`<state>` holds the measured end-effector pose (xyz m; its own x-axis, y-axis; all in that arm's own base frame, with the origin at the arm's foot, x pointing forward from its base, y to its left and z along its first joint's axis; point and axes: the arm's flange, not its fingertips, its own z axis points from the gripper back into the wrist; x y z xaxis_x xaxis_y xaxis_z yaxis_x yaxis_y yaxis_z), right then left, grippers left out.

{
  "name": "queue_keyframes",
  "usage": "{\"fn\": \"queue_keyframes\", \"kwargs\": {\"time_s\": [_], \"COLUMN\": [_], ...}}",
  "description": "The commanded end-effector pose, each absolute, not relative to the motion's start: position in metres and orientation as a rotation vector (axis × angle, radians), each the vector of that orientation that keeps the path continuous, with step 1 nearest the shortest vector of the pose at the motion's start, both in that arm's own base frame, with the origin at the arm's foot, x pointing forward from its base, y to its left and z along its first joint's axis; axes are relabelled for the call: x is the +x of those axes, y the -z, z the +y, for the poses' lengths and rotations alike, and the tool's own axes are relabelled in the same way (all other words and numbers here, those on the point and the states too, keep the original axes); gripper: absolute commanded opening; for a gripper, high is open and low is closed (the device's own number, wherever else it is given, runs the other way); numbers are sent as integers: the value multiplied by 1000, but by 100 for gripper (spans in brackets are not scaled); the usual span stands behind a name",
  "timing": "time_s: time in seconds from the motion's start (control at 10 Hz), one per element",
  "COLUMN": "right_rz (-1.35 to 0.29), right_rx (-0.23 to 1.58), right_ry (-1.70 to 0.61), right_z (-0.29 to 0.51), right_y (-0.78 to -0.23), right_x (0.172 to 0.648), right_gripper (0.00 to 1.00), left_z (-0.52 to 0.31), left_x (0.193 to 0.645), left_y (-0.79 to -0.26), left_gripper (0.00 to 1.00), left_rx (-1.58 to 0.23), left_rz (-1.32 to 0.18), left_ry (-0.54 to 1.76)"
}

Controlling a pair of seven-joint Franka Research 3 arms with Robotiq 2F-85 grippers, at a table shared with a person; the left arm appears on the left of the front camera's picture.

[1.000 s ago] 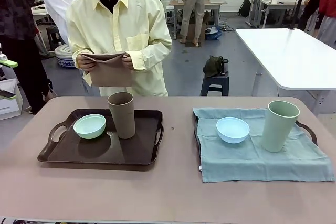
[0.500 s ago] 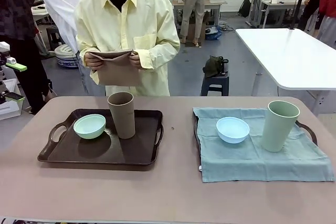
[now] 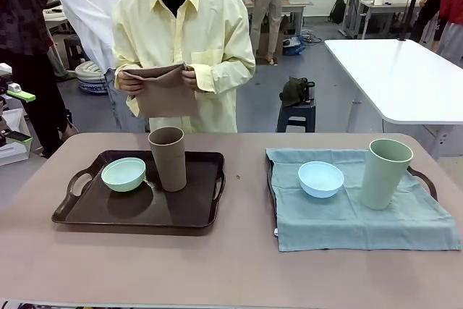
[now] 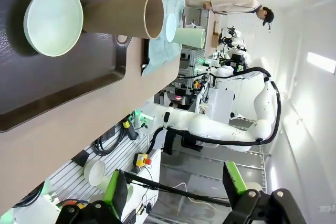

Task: Set up a tray with a mat and arrange the tableware.
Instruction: Pick up the Picnic Bowl and Reusable plastic cup from the Handle tray in front of the human's position and hold them in the air.

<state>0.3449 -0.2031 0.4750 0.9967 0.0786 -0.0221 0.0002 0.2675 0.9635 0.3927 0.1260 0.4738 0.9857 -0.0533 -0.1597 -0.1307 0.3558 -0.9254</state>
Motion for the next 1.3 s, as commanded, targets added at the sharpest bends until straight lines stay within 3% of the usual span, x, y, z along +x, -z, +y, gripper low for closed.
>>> {"fn": "queue_keyframes", "kwargs": {"time_s": [0.0, 0.7, 0.9, 1.2], "right_rz": [70, 71, -54, -133], "right_rx": [1306, 1300, 1115, 905], "right_ry": [-55, -53, -150, -342], "right_z": [-204, -203, -168, -80], "right_y": [-475, -475, -516, -562], "right_x": [344, 345, 345, 369], "right_gripper": [100, 100, 100, 100], "left_z": [127, 126, 102, 70], "left_x": [391, 393, 387, 385], "left_y": [-476, -474, -504, -550], "left_gripper": [97, 97, 97, 97], "left_rx": [-1221, -1208, -922, -671], "left_rz": [174, 173, 85, 70], "left_ry": [-47, -50, -22, 24]}}
